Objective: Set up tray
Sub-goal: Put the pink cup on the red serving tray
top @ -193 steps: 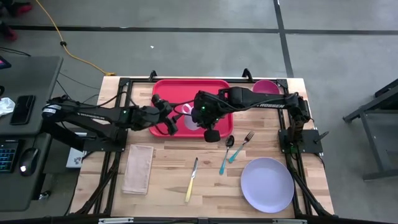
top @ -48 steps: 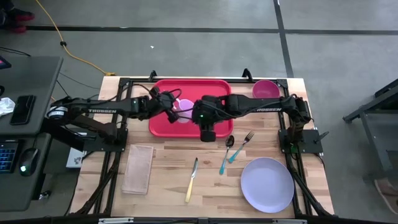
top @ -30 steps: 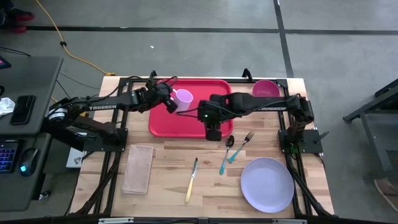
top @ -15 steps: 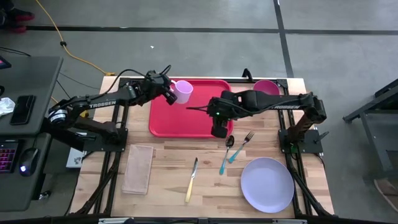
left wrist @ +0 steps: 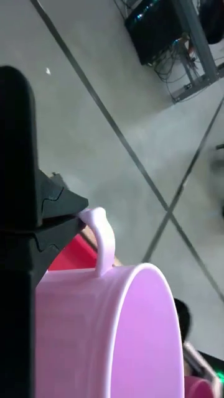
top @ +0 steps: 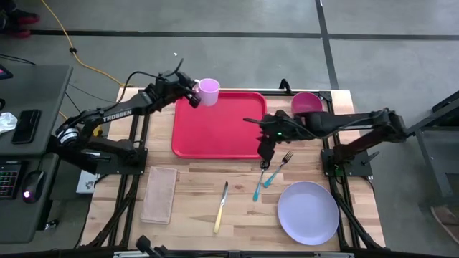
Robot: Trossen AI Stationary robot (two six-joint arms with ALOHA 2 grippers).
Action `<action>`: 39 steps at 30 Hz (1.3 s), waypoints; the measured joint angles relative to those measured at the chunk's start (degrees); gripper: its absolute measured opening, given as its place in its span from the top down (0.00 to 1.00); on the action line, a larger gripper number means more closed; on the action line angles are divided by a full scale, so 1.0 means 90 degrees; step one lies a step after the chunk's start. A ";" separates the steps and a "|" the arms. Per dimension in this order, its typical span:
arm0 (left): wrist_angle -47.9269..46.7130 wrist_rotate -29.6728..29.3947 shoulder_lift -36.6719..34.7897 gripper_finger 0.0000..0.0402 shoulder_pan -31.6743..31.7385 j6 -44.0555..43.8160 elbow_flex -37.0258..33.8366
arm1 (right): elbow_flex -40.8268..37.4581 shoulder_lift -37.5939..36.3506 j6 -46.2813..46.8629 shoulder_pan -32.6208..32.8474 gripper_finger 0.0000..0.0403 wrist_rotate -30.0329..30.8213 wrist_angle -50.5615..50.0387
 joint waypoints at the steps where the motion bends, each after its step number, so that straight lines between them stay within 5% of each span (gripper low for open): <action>1: 0.0053 0.0058 0.0000 0.98 0.0063 0.0000 0.0000 | -0.0197 -0.0152 0.0097 0.0000 0.69 -0.0032 0.0153; 14: 0.1315 0.0602 -0.0049 0.98 0.0621 -0.0110 -0.1003 | -0.2081 -0.1231 0.0888 0.0002 0.69 -0.0831 0.1941; 22: 0.1877 0.0335 -0.0349 0.98 0.0684 0.0214 -0.1886 | -0.2333 -0.1235 0.1037 0.0000 0.69 -0.0988 0.2193; 39: 0.3272 0.1295 -0.0981 0.98 0.1881 -0.0060 -0.3407 | -0.2346 -0.1232 0.1265 0.0000 0.69 -0.0979 0.2189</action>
